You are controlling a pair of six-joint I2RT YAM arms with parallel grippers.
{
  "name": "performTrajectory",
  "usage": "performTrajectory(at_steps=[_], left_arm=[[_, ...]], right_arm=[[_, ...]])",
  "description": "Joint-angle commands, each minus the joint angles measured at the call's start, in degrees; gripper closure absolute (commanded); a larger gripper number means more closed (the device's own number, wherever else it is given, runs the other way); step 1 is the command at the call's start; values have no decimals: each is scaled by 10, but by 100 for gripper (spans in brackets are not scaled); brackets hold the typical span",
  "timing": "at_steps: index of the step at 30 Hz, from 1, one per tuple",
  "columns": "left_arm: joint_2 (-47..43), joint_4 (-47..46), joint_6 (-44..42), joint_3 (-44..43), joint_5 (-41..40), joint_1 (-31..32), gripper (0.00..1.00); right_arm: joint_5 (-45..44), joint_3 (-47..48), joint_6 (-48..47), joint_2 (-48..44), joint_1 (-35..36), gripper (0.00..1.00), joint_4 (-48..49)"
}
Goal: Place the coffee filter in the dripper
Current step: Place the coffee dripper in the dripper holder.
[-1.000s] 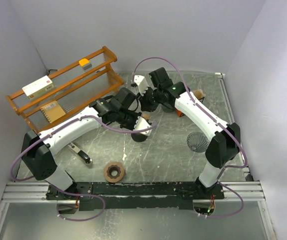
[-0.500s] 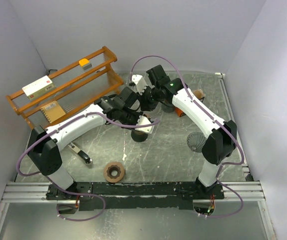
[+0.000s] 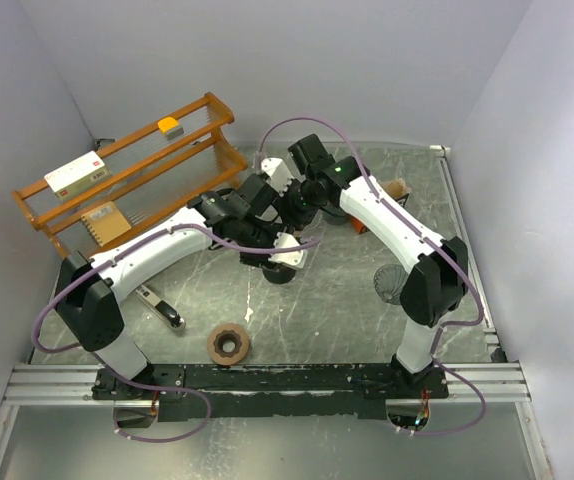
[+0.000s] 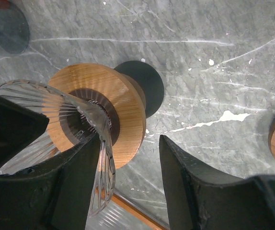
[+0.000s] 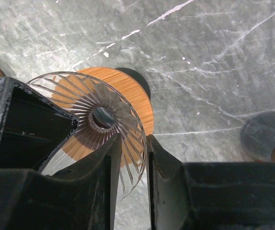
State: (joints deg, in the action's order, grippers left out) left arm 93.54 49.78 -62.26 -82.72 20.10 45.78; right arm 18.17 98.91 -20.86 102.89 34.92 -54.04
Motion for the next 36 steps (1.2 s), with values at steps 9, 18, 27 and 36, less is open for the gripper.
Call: performTrajectory(at_steps=[9,18,27,36], left_arm=[[-47,9,5,-35,7,-8,31],[-85,-24,15,-34,35,-35,27],[-144,-66,120,-35,119,-123,23],[-211,-149,288,2,87,-229,6]], right_arm=[[-8,79,-7,18,-1,67,-76],[17,127,-6,13,-10,60,-92],[76,140,0,-33,-101,55,-78],[35,70,66,-76,-278,64,8]])
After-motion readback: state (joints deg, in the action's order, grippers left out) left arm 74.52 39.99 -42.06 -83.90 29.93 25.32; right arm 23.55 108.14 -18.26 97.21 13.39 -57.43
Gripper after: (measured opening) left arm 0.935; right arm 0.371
